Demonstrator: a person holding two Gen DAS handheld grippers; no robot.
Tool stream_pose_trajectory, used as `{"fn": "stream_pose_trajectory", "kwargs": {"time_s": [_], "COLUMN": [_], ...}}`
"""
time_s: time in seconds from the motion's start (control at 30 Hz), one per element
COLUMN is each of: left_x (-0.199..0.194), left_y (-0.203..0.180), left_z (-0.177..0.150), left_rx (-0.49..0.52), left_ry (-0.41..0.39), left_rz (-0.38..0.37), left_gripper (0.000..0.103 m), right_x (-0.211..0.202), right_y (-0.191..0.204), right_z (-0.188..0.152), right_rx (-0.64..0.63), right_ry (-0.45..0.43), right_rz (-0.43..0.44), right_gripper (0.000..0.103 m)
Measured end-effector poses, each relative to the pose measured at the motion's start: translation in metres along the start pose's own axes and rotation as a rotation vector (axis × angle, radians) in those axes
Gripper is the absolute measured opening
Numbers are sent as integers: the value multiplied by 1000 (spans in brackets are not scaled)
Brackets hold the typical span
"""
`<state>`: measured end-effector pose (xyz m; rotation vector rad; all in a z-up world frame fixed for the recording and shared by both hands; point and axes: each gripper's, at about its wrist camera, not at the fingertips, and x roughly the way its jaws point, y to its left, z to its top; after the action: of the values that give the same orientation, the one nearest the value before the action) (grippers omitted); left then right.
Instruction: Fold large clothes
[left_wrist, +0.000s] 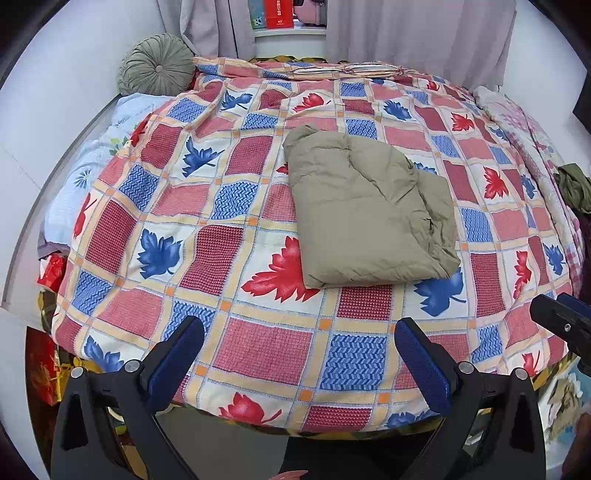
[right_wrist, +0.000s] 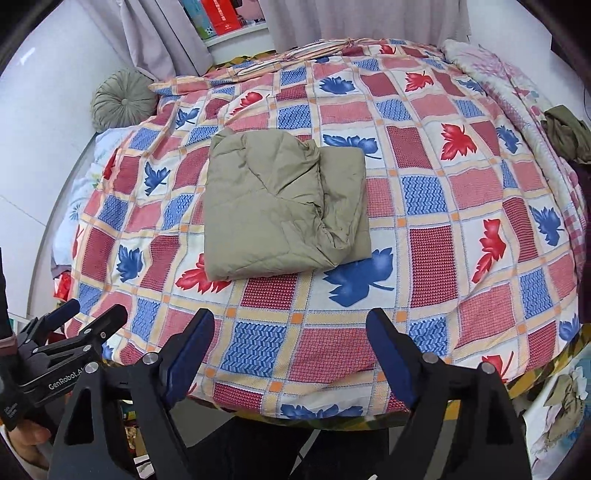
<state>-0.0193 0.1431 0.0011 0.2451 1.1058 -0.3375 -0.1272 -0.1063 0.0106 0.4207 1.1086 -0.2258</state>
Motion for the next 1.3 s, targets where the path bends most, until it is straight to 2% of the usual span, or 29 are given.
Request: {"fn": "stream_pose_trajectory", "kwargs": {"time_s": [0.07,0.1,0.13,0.3,1.3], "left_x": [-3,-5,-6,-12,-20], "left_y": [1,2,2,2,-5], "left_z": [-1,-1,-1,-1,7], "left_rx": [-11,-12,-12,-22,-20], "left_ry": [-1,-1,-2,-15,-19], "left_rz": [0,2,6,16,12], "left_gripper": [103,103,103,103,103], "right_x": [-5,-7,-9,-15,-14], "right_y": [2,2,2,5,8], "right_z": [-1,-2,-2,-1,3], "right_rx": [0,2,4,-13,-21], "right_ry": [-11,-17,-28,-70,-56], "right_rz": [-6,-9,-7,-35,-44], "right_gripper": [91,101,103,103,103]}}
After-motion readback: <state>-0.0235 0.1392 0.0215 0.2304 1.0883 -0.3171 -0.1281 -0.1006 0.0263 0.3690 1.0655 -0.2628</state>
